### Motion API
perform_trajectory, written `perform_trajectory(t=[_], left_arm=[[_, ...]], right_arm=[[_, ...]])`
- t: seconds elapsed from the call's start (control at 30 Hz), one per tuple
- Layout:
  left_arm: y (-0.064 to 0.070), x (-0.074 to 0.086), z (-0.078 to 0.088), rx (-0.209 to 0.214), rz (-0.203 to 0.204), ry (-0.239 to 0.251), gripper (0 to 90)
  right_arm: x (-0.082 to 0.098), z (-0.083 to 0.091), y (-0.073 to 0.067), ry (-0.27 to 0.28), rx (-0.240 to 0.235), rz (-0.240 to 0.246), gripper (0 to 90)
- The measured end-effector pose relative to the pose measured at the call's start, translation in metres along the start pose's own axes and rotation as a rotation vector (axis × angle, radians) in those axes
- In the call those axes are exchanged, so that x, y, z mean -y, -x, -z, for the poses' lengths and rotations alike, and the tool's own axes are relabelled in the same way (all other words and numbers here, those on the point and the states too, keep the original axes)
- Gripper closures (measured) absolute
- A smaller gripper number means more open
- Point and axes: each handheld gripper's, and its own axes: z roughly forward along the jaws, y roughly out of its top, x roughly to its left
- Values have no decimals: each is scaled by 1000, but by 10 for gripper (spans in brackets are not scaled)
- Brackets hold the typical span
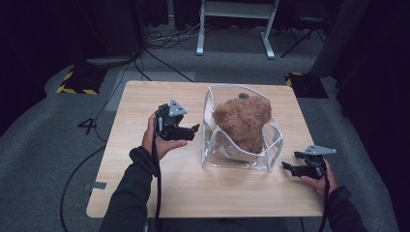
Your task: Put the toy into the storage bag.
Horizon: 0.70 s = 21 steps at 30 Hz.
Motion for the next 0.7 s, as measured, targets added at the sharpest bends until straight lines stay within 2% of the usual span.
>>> perform_trajectory(t=[0.3,0.4,0.67,0.7], left_arm=[[-10,13,-1,-32,2,-36,182],[-11,18,-2,-56,-2,-66,181],[-18,34,1,-60,12,-95,179],[-18,36,1,-70,11,-105,178]], right_arm=[[0,0,0,0,0,0,216],[0,0,0,0,0,1,216],[0,0,0,0,0,0,216],[0,0,0,0,0,-1,216]])
